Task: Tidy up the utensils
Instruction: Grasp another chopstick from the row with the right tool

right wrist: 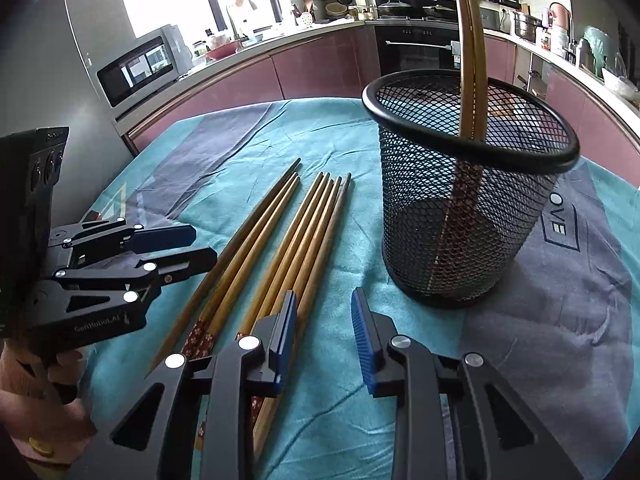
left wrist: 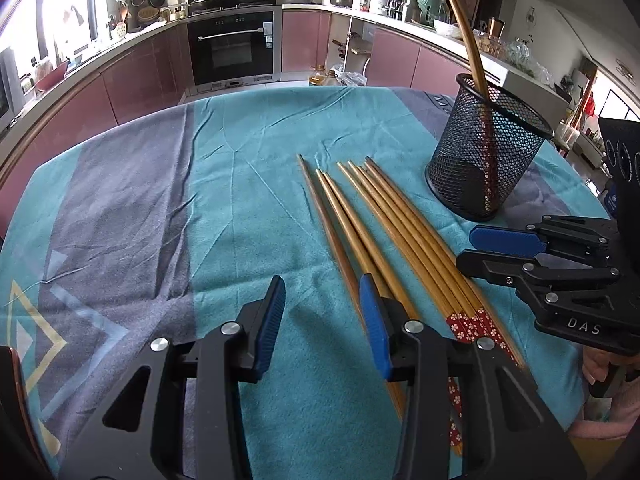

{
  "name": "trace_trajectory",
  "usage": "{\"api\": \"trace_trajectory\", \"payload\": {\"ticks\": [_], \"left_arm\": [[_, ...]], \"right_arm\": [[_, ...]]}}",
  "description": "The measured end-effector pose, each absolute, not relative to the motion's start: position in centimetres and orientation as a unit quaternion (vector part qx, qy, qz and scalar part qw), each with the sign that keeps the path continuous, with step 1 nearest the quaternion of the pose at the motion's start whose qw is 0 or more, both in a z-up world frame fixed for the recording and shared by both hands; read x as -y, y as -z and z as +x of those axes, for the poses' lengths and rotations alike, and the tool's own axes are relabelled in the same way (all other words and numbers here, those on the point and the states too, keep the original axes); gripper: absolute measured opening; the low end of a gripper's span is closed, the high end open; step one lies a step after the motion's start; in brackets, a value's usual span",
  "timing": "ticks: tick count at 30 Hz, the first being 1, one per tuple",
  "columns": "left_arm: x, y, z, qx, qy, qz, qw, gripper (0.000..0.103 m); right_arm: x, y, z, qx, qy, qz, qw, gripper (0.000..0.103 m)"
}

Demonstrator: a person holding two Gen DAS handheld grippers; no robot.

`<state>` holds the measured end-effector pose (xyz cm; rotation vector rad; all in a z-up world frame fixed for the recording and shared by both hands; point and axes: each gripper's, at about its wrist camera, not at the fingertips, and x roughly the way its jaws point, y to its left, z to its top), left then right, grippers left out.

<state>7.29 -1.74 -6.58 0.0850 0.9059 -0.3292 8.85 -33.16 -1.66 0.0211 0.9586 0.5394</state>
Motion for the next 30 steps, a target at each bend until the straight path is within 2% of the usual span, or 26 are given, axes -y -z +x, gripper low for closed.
{"api": "trace_trajectory", "payload": {"ticks": [12,22,27,30], "left_arm": [[2.8,7.3,9.1,-0.445,0.156,0.053,0.880,0.036],[3.0,7.5,12.0,-0.456,0.153,0.042,0.876,0.024],[3.0,7.7,12.6,-0.457,0.148,0.032,0.876,0.012],[3.1,7.8,12.6,-0.456,0.144,0.028,0.878,0.011]], "right_arm": [[31.9,1.8,9.7,-0.458,-0.239,-0.020,0.856,0.023],[30.7,2.2,11.2,-0.460,-0.228,-0.029,0.858,0.018],[30.7,2.3,11.8,-0.461,-0.224,-0.015,0.859,0.009],[31.0,2.3,11.8,-0.460,-0.222,-0.005,0.859,0.008]]}}
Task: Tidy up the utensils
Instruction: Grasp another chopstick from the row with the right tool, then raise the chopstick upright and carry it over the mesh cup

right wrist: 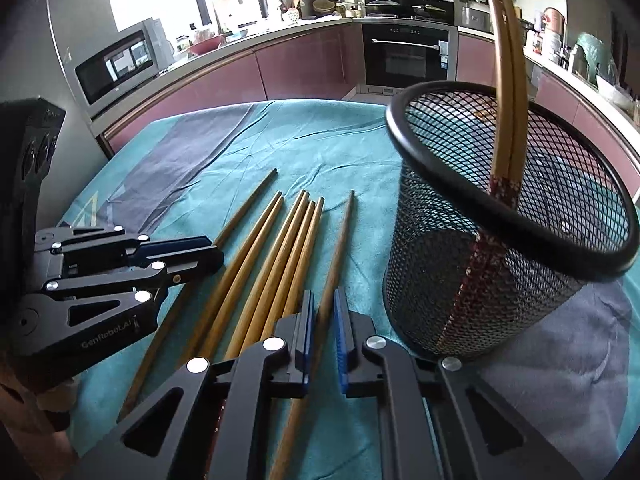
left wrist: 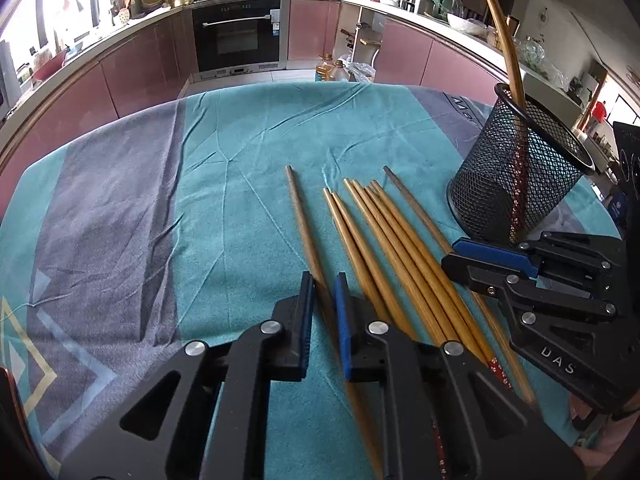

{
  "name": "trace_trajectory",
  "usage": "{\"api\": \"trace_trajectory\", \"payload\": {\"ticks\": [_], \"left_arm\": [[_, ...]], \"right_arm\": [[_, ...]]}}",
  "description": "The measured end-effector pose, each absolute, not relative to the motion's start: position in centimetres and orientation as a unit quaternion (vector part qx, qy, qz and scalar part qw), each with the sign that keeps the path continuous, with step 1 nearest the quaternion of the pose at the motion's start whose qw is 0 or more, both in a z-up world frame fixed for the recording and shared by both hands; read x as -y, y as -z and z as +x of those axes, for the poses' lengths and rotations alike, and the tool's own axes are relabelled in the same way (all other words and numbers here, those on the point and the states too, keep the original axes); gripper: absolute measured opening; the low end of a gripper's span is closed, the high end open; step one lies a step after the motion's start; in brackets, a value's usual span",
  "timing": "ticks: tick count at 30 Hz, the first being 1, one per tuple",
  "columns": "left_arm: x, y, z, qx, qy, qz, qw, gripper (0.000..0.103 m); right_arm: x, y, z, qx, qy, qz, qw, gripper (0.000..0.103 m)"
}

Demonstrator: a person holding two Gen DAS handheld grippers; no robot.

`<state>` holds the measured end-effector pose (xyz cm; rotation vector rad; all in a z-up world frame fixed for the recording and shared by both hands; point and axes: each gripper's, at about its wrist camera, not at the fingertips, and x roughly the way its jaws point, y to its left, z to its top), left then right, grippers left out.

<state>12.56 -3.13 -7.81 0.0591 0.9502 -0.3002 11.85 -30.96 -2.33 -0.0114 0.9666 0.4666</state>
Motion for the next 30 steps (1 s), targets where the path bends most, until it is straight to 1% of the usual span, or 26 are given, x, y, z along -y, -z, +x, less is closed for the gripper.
{"api": "trace_trajectory", "payload": {"ticks": [2,6,15,22,30], "left_arm": [[3.1,7.9,12.5,-0.456,0.144,0.023,0.878,0.011],[2.9,7.9,11.9,-0.456,0.149,0.014,0.877,0.008],[2.2,6.9,10.1,-0.447,0.163,0.004,0.879,0.008],[1.3,3.4,8.4,-0.422,0.213,-0.025,0.881,0.008],[1.5,-1.6,6.0,-0.375,0.277,-0.048,0.883,0.008]], "right_arm": [[31.4,2.3,11.8,-0.461,-0.222,0.004,0.859,0.006],[32.0,2.2,11.7,-0.460,-0.222,0.017,0.859,0.006],[32.7,0.9,10.5,-0.442,-0.239,0.029,0.864,0.006],[34.2,-2.1,8.8,-0.406,-0.266,0.049,0.873,0.006],[37.3,-5.6,7.2,-0.362,-0.278,0.082,0.886,0.006]]}}
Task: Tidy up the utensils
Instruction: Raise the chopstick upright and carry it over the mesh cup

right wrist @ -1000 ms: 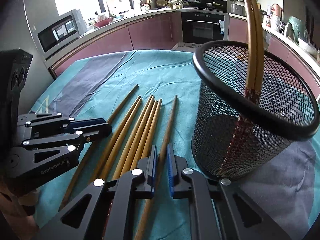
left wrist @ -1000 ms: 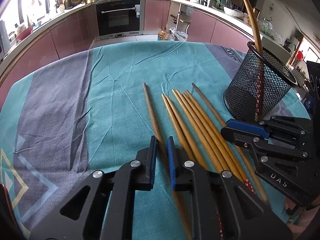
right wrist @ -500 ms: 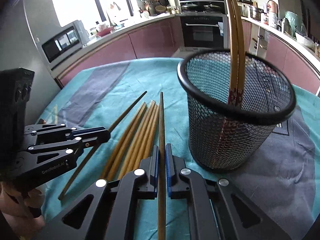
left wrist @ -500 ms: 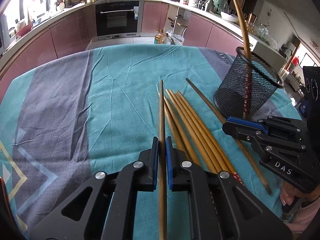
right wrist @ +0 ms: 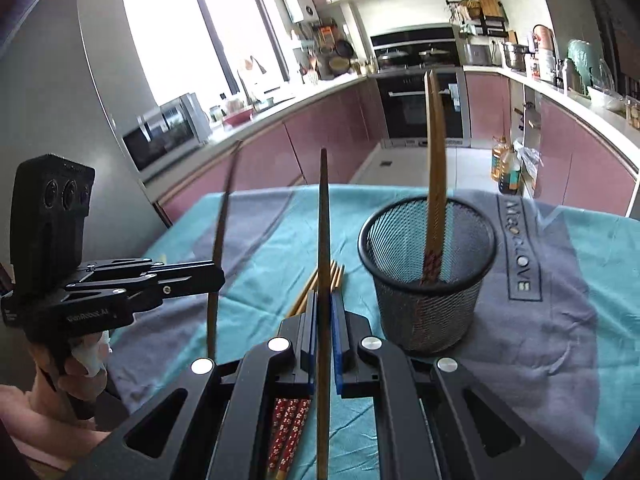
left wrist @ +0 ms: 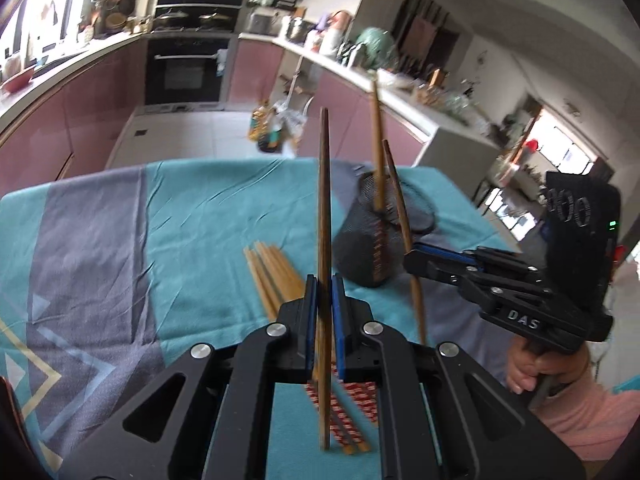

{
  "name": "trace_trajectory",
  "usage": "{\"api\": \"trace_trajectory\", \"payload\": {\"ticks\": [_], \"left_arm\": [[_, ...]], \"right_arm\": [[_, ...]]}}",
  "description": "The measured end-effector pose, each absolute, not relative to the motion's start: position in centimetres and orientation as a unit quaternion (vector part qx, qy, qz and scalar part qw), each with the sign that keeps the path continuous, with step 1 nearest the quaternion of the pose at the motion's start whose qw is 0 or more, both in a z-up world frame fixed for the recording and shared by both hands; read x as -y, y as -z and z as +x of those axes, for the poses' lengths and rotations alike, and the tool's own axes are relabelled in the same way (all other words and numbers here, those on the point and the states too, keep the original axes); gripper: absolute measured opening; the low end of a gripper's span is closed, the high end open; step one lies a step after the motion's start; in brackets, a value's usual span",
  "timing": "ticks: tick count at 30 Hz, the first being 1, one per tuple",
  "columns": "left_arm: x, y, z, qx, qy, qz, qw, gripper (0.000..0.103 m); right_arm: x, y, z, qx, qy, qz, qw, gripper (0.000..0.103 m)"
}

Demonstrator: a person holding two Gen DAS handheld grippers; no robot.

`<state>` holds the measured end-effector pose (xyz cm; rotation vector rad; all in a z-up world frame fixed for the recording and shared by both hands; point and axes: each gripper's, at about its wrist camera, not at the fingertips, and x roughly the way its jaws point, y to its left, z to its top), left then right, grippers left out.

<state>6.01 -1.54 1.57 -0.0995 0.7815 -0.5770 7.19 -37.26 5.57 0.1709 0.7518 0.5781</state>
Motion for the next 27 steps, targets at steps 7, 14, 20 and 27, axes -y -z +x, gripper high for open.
{"api": "trace_trajectory", "payload": {"ticks": [7,14,20,27], "left_arm": [[2.4,-5.1,4.6,-0.342,0.311,-0.058,0.885,0.008],[3.3,-8.3,5.0,-0.311,0.324,-0.067,0.891,0.008],[4.6,-11.4,6.2,-0.285,0.331,-0.071,0.897,0.008],[6.7,-15.4,7.8,-0.237,0.318,-0.060,0.916,0.008]], "right_arm": [[39.1,-7.8,6.8,-0.327,-0.278,0.104,0.897,0.006],[40.7,-10.5,6.9,-0.288,-0.276,0.108,0.911,0.006],[41.8,-13.7,7.6,-0.253,-0.267,0.092,0.925,0.006],[42.9,-16.2,9.4,-0.219,-0.245,0.083,0.941,0.006]]}}
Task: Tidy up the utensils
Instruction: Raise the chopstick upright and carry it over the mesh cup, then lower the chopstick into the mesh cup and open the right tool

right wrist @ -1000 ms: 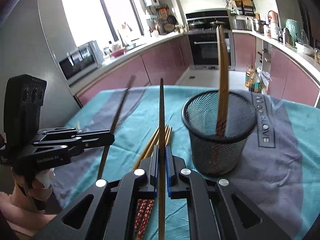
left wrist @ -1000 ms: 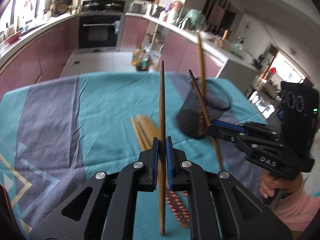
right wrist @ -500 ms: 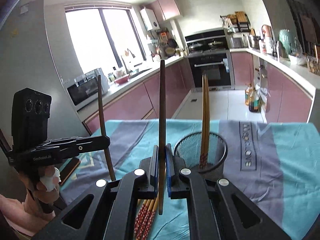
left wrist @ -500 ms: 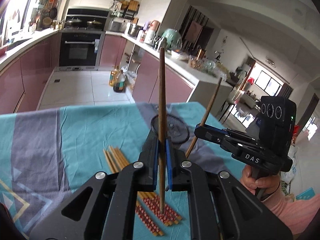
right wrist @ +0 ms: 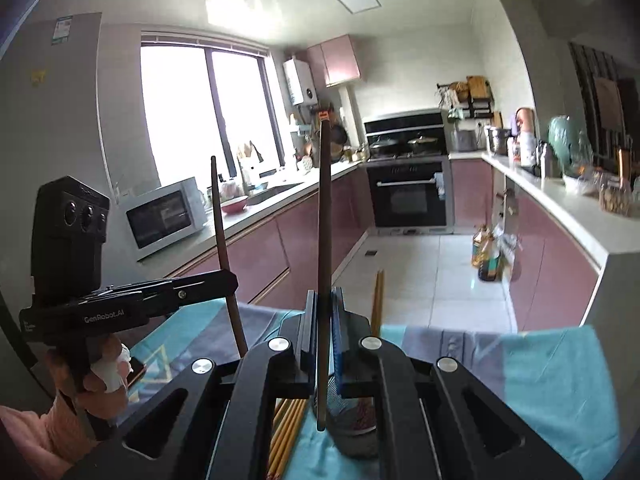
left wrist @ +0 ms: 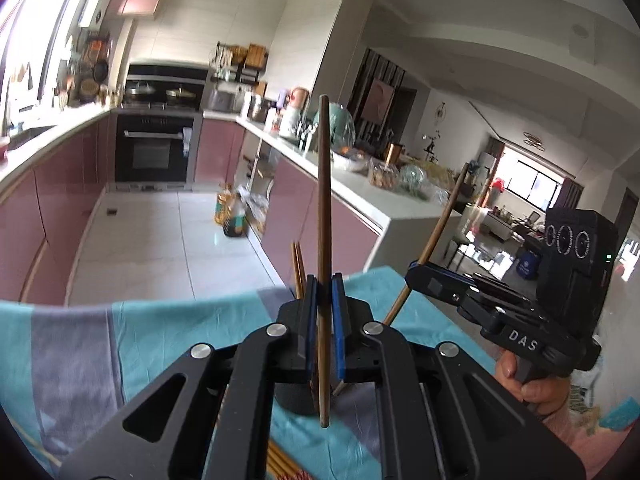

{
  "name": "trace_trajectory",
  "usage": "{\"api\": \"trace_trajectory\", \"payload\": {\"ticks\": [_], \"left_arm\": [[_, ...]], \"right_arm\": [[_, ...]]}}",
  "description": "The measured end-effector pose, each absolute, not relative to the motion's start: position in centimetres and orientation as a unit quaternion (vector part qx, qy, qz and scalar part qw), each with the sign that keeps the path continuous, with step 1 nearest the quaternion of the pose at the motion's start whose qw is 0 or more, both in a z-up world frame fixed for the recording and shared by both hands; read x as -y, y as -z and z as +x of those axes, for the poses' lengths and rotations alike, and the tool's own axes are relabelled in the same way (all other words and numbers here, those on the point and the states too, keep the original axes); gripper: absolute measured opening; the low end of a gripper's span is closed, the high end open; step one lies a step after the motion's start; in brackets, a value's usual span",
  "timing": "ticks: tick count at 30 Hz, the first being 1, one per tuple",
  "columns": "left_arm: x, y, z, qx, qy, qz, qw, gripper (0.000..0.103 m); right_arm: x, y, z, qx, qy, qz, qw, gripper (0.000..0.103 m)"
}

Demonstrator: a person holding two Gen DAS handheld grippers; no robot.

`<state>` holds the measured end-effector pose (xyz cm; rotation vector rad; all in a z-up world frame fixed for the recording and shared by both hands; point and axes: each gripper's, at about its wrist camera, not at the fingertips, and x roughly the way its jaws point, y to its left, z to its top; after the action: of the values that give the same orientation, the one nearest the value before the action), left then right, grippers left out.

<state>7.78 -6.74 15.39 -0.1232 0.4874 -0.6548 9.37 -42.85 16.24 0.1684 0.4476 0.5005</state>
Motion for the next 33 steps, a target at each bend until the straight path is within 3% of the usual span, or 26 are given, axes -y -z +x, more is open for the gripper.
{"api": "trace_trajectory", "payload": {"ticks": [10,33], "left_arm": [[9.9,-15.4,10.6,-0.224,0.286,-0.049,0.930,0.008],[13.1,-5.7,14.1,-0.345,0.294,0.004,0.891,0.008]], "right_arm": [[43.0,-14.9,12.9,-0.235,-0.219,0.074,0.944,0.006],[40.1,-8.2,16.2,-0.363,-0.198,0.043,0.910,0.006]]}}
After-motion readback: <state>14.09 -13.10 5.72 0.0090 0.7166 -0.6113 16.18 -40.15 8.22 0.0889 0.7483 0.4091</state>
